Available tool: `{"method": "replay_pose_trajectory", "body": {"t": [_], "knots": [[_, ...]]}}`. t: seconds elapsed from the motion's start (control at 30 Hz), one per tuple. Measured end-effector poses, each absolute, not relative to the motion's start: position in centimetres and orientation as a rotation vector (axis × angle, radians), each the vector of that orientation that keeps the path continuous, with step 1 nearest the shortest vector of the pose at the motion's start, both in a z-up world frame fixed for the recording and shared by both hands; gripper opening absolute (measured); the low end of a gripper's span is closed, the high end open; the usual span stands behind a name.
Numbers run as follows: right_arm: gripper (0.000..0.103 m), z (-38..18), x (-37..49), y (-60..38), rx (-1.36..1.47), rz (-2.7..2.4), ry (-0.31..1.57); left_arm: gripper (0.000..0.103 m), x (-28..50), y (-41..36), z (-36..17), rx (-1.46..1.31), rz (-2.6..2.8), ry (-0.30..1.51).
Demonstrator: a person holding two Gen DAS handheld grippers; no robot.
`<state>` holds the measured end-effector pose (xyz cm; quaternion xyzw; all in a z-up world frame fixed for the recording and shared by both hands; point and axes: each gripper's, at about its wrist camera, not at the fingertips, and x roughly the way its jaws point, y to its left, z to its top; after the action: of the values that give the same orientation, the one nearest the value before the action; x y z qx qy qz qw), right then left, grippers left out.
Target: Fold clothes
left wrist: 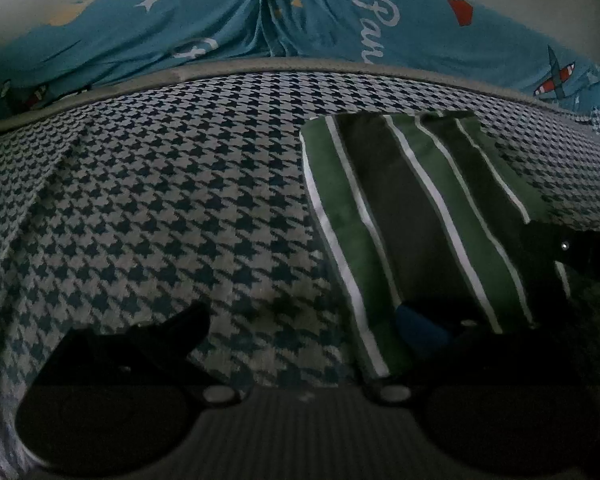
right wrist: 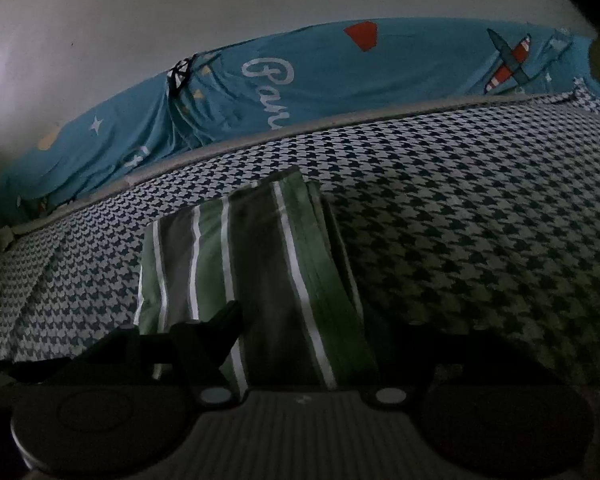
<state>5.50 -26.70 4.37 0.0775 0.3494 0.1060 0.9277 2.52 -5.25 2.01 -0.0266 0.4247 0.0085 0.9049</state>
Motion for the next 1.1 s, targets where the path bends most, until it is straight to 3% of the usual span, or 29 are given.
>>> {"method": "replay_pose_trajectory", "body": {"t": [0.9, 1.1], "knots": [[0.070, 3.0, 1.8, -28.8, 0.219, 0.167, 0.801, 0.103, -2.5, -5.7, 0.9, -0.046, 0.082, 0.942], [0.075, 2.3, 1.6, -28.5, 0.203, 0.171, 0.826, 0.103, -2.8, -6.2, 0.7, -0.035, 0.083, 0.946]]}}
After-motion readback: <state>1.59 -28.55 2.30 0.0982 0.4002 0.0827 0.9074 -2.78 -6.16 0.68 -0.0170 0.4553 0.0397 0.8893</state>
